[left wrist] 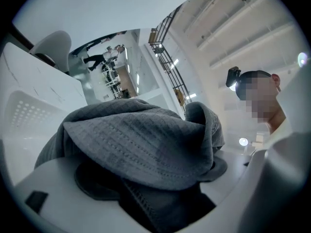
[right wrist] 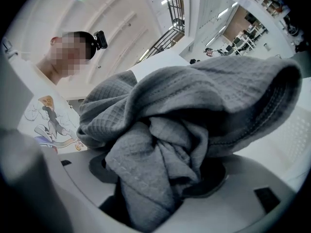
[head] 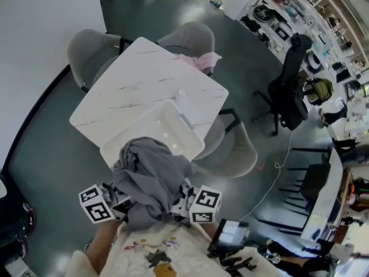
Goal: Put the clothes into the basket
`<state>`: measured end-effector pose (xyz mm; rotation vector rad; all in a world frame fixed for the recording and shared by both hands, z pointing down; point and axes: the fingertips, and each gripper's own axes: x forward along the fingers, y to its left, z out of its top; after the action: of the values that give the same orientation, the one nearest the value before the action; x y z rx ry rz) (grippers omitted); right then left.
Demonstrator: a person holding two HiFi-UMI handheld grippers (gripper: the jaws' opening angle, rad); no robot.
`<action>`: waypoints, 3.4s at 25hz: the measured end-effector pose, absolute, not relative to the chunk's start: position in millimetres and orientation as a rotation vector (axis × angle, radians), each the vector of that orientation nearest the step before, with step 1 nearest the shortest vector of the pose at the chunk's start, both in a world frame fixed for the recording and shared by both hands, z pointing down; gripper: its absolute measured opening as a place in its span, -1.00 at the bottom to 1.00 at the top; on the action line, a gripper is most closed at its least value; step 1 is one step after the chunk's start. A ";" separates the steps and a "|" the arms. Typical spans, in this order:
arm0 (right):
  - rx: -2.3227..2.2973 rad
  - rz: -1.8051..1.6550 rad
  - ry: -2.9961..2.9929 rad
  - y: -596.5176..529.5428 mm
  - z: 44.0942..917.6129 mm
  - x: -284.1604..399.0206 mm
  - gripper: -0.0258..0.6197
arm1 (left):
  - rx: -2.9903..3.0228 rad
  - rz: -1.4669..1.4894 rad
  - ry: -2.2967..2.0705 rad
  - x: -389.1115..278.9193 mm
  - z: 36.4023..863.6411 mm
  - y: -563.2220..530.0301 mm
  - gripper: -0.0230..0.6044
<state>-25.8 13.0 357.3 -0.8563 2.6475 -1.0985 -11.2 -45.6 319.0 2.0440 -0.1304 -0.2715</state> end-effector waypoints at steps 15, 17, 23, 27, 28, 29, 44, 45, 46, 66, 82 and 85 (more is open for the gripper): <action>-0.812 -1.156 2.699 -12.2 369.7 -13.7 0.09 | 2.027 -0.320 -0.213 -5.9 329.8 -71.9 0.50; -0.813 -1.175 2.722 -20.0 373.8 -16.9 0.10 | 2.030 -0.321 -0.243 -11.5 333.1 -79.5 0.48; -0.851 -1.185 2.792 -38.6 385.0 -15.4 0.10 | 2.025 -0.323 -0.274 -14.3 347.2 -97.0 0.43; -0.882 -1.170 2.853 -50.6 392.2 -7.3 0.11 | 2.036 -0.304 -0.288 -8.1 354.5 -107.2 0.41; -0.878 -1.175 2.864 -53.3 393.1 -7.2 0.11 | 2.034 -0.302 -0.296 -8.3 355.5 -109.6 0.40; -0.870 -1.181 2.875 -55.9 393.8 -7.8 0.11 | 2.030 -0.300 -0.305 -9.3 356.6 -111.9 0.40; -0.709 -1.231 3.273 -82.0 436.1 1.4 0.11 | 2.035 -0.186 -0.512 -10.9 398.7 -132.7 0.34; -0.695 -1.235 3.300 -83.3 439.5 2.1 0.11 | 2.033 -0.173 -0.528 -11.3 402.0 -133.5 0.34; -0.684 -1.241 3.325 -84.5 443.4 3.4 0.11 | 2.034 -0.159 -0.543 -11.2 405.3 -134.3 0.34; -0.688 -1.217 3.658 -112.6 527.8 35.4 0.11 | 2.063 0.121 -0.796 6.3 487.9 -152.7 0.34; -0.767 -1.453 3.669 -122.5 591.3 49.5 0.12 | 1.919 0.271 -0.884 7.6 556.5 -164.5 0.34; -0.778 -1.507 3.646 -125.0 600.7 49.1 0.12 | 1.913 0.316 -0.897 6.2 565.6 -168.6 0.34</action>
<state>49.1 -125.0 600.7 -0.7779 3.6459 -1.5066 6.2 -168.6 565.6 1.9131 -0.8967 0.3160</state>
